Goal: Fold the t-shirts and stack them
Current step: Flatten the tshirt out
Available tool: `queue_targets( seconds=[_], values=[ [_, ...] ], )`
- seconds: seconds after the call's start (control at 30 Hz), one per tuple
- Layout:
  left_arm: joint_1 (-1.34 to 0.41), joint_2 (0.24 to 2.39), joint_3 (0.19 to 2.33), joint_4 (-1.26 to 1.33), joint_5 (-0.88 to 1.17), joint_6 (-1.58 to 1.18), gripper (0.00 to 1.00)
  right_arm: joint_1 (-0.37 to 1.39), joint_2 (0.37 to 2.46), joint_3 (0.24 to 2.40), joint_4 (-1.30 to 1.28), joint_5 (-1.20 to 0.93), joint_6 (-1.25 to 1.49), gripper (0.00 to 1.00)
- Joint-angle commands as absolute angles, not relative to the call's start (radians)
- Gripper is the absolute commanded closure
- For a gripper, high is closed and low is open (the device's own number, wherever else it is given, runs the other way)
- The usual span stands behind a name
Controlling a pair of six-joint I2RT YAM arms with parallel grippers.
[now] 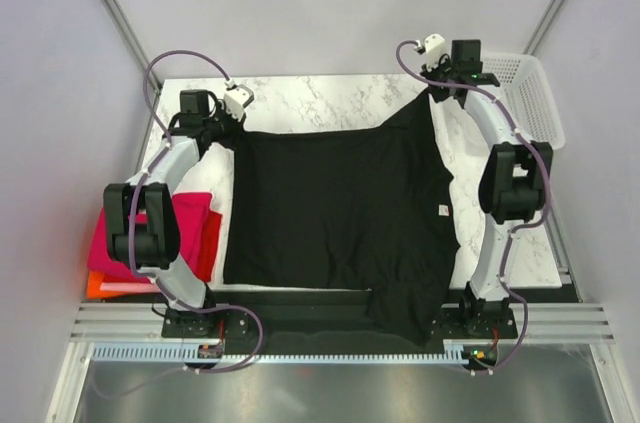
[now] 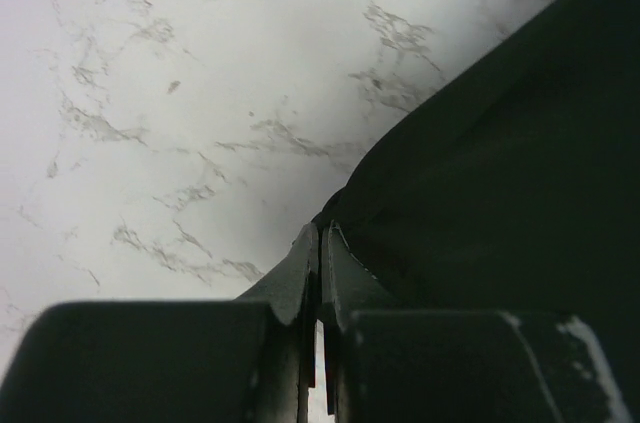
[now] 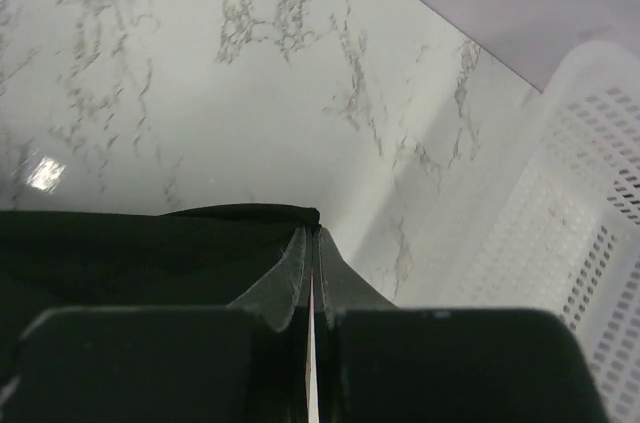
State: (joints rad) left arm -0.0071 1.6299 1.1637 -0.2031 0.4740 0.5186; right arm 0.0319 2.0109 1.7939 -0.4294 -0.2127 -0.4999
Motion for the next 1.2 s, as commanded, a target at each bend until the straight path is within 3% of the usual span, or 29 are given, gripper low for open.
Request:
queue_targets(
  seconds=[0.0, 0.37, 0.6, 1.17],
  values=[
    [-0.006, 1.76, 1.334, -0.142, 0.387, 0.562, 0.98, 0.034, 2.124, 1.986, -0.37, -0.17, -0.489, 1.0],
    [-0.034, 2.095, 1.704, -0.196, 0.314, 0.511, 0.98, 0.04, 2.462, 2.368, -0.289, -0.117, -0.488, 1.0],
    [-0.051, 2.163, 1.824, -0.186, 0.282, 0.508, 0.98, 0.057, 2.505, 2.416, -0.218, -0.089, -0.499, 1.0],
    [-0.052, 1.904, 1.554, -0.267, 0.38, 0.592, 0.98, 0.071, 2.083, 1.916, -0.333, -0.117, -0.531, 1.0]
  ],
)
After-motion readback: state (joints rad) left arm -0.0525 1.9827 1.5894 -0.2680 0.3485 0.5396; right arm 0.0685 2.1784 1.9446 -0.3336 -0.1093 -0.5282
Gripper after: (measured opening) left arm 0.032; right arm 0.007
